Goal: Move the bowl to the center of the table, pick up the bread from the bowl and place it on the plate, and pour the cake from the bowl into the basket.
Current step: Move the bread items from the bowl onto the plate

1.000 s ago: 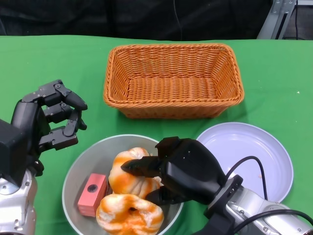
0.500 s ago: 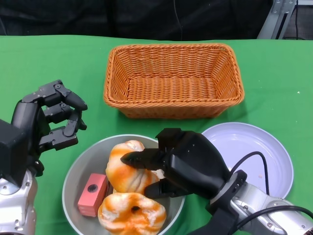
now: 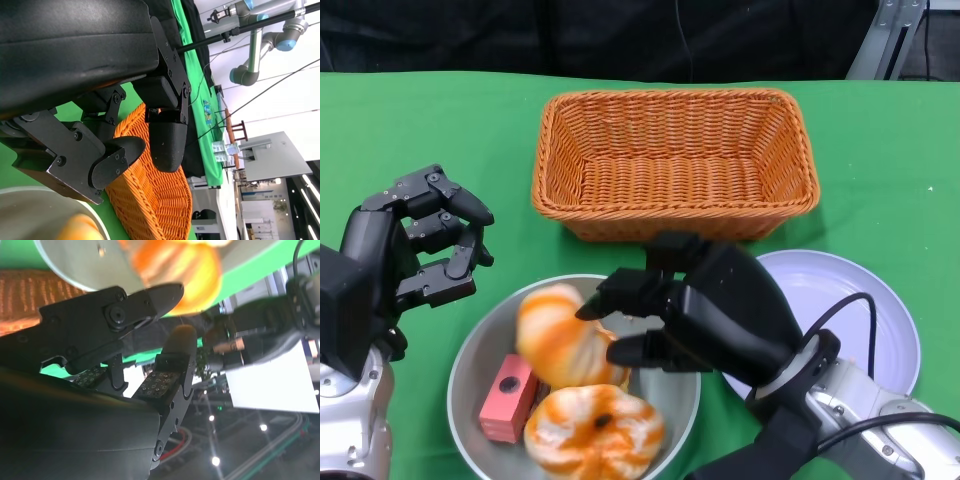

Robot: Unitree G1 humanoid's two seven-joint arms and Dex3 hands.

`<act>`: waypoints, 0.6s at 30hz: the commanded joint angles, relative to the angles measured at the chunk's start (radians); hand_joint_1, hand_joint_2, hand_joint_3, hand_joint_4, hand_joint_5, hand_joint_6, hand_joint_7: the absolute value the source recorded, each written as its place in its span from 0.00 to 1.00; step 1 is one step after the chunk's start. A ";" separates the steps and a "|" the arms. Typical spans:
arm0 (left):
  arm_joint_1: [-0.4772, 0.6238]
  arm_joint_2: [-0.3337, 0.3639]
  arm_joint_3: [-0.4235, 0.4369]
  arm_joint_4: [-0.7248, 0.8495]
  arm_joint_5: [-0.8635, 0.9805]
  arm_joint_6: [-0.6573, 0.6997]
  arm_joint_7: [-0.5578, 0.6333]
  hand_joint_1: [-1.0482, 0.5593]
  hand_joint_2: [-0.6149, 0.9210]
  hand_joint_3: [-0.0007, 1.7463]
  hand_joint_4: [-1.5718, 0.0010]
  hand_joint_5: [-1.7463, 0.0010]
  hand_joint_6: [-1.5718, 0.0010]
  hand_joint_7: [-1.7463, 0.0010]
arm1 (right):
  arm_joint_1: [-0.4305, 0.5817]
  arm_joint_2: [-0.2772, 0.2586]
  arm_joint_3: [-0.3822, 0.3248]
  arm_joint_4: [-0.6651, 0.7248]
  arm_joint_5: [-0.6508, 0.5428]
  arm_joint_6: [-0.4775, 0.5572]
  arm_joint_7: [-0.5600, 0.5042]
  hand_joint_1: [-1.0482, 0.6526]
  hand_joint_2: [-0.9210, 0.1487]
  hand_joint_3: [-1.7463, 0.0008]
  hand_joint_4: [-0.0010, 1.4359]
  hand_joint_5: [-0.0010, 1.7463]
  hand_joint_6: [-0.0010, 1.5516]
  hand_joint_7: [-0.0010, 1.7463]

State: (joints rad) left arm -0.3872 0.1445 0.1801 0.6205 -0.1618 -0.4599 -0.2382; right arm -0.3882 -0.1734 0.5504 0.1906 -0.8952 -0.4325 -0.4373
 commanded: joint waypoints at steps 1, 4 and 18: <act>-0.025 0.020 0.012 0.024 -0.002 -0.026 -0.004 0.63 0.71 0.68 0.48 0.13 0.44 0.28 | 0.016 -0.015 -0.036 -0.046 0.033 0.000 0.021 0.43 0.01 0.97 0.50 0.81 0.47 0.51; -0.036 0.023 0.015 0.038 -0.007 -0.027 -0.008 0.64 0.70 0.69 0.48 0.13 0.44 0.28 | 0.032 -0.019 -0.069 -0.082 0.038 0.008 0.013 0.44 0.01 0.98 0.53 0.77 0.49 0.51; -0.042 0.020 0.025 0.056 -0.008 -0.037 -0.022 0.64 0.70 0.68 0.48 0.14 0.45 0.27 | 0.089 -0.035 -0.126 -0.153 0.066 0.002 0.048 0.44 0.01 1.00 0.55 0.76 0.51 0.46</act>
State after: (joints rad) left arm -0.4212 0.1536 0.1987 0.6791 -0.1702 -0.4793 -0.2708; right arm -0.3104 -0.1991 0.4298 0.0534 -0.8337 -0.4318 -0.4007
